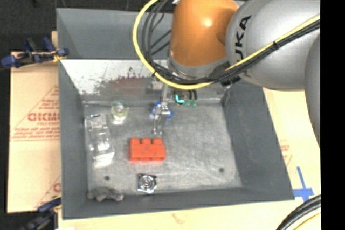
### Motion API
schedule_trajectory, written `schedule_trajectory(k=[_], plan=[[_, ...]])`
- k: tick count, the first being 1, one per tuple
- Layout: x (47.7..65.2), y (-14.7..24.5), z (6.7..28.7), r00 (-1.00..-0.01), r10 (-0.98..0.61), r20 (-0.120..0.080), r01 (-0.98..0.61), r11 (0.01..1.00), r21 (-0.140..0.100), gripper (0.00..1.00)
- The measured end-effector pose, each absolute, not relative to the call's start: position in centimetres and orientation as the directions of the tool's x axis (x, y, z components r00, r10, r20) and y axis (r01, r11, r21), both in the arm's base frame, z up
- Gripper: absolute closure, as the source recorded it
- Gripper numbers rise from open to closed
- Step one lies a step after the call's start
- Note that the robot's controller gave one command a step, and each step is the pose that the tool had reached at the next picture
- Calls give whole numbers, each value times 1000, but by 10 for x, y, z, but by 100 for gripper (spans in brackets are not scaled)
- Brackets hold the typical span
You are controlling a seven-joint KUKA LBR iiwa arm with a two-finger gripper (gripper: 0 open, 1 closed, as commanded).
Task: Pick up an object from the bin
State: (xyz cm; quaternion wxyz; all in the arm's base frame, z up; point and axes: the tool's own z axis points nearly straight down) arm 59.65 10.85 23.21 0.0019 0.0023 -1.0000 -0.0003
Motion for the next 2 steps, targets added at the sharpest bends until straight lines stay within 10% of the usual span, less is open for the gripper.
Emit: schedule_trajectory(k=[1, 2], plan=[[562, 95, 120, -955, -298, 4, -298, 955, 0, 0], [565, 99, 73, -908, -419, -8, -419, 908, -2, 0]])
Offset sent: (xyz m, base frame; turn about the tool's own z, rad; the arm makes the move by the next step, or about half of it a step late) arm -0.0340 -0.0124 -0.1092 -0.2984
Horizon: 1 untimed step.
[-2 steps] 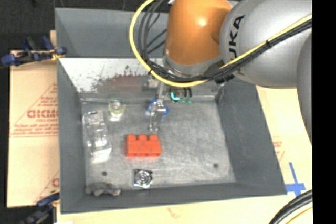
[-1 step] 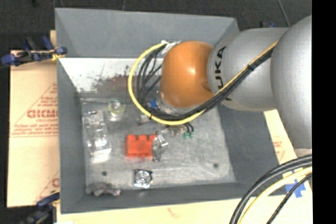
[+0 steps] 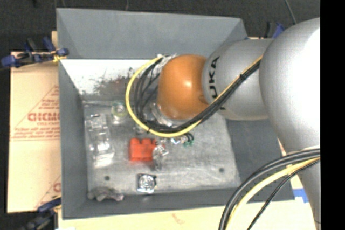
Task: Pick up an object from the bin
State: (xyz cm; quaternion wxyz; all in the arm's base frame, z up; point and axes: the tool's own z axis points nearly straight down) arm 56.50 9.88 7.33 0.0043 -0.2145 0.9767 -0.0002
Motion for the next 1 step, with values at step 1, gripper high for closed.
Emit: schedule_trajectory(k=[1], plan=[[568, 100, 77, -910, -414, -18, -414, 910, -3, 100]])
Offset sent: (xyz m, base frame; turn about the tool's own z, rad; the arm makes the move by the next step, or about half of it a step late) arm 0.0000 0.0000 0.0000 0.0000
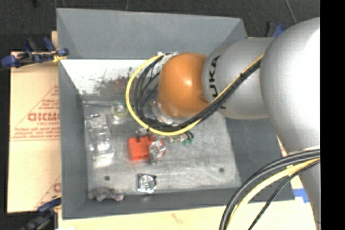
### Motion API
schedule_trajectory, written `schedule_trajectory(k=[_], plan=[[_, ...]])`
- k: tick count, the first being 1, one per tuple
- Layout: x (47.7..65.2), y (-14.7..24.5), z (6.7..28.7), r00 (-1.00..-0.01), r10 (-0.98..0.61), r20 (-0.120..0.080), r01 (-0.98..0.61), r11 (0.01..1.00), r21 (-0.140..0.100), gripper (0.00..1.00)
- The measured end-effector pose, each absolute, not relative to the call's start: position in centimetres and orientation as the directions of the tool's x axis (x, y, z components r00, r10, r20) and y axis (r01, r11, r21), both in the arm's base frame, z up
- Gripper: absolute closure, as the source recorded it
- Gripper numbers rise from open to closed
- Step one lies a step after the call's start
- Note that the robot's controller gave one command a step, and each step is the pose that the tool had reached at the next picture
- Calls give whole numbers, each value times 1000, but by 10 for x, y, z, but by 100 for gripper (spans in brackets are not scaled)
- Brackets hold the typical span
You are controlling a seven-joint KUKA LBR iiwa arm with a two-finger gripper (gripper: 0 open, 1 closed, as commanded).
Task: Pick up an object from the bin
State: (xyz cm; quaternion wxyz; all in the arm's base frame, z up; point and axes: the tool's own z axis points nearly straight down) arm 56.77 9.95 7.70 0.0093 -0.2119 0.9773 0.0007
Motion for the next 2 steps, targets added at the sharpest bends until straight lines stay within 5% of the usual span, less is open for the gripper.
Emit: schedule_trajectory(k=[1, 2], plan=[[571, 46, 132, -774, -633, -6, -633, 774, -6, 100], [594, 54, 269, -803, -596, -12, -596, 803, -8, 100]])
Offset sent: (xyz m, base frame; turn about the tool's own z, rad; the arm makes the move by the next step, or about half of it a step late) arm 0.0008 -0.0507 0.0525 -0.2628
